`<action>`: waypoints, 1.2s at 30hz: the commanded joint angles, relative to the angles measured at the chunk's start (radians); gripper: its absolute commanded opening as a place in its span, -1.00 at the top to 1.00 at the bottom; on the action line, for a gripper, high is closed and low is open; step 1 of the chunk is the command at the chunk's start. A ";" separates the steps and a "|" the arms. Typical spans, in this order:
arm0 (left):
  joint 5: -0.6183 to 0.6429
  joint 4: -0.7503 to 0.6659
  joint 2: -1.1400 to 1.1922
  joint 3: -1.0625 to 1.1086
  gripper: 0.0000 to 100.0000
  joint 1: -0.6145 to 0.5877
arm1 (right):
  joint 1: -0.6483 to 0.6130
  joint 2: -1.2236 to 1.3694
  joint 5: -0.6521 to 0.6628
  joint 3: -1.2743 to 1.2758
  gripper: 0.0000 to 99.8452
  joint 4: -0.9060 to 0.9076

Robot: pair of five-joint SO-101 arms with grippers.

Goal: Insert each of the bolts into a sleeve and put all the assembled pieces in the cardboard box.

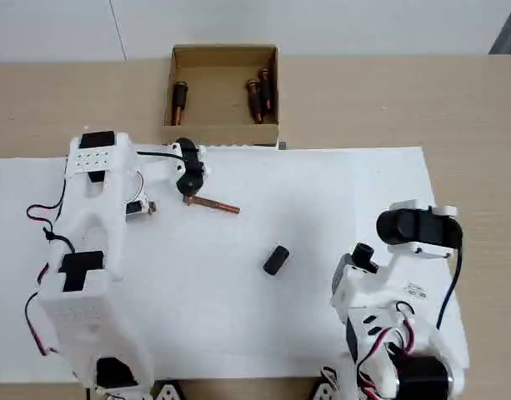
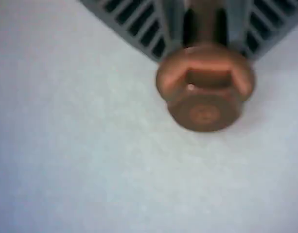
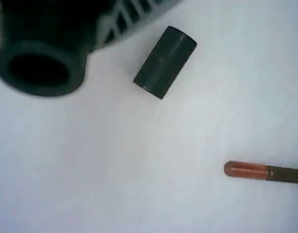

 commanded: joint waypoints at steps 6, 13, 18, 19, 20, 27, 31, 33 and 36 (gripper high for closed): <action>-0.161 0.161 -0.032 -0.090 0.99 0.034 | 0.002 -0.001 0.009 -0.028 0.99 -0.013; 0.026 0.333 -0.158 -0.188 0.99 0.077 | -0.001 -0.001 0.009 -0.091 0.99 -0.012; 0.275 0.333 -0.324 -0.189 0.99 0.169 | -0.002 -0.001 0.011 -0.126 0.99 -0.008; 0.324 0.333 -0.362 -0.189 0.99 0.192 | -0.002 -0.001 0.018 -0.137 0.99 0.004; 0.373 0.333 -0.394 -0.189 0.99 0.215 | -0.002 -0.001 0.041 -0.146 0.99 0.021; 0.752 0.333 -0.611 -0.189 0.99 0.350 | -0.047 -0.002 0.110 -0.238 0.99 0.110; 0.778 0.328 -0.727 -0.188 0.99 0.387 | -0.091 -0.002 0.110 -0.239 0.99 0.110; 0.864 0.328 -0.778 -0.188 0.99 0.391 | -0.101 -0.002 0.110 -0.239 0.99 0.110; 1.000 0.328 -0.852 -0.188 0.99 0.391 | -0.105 -0.004 0.110 -0.241 0.99 0.110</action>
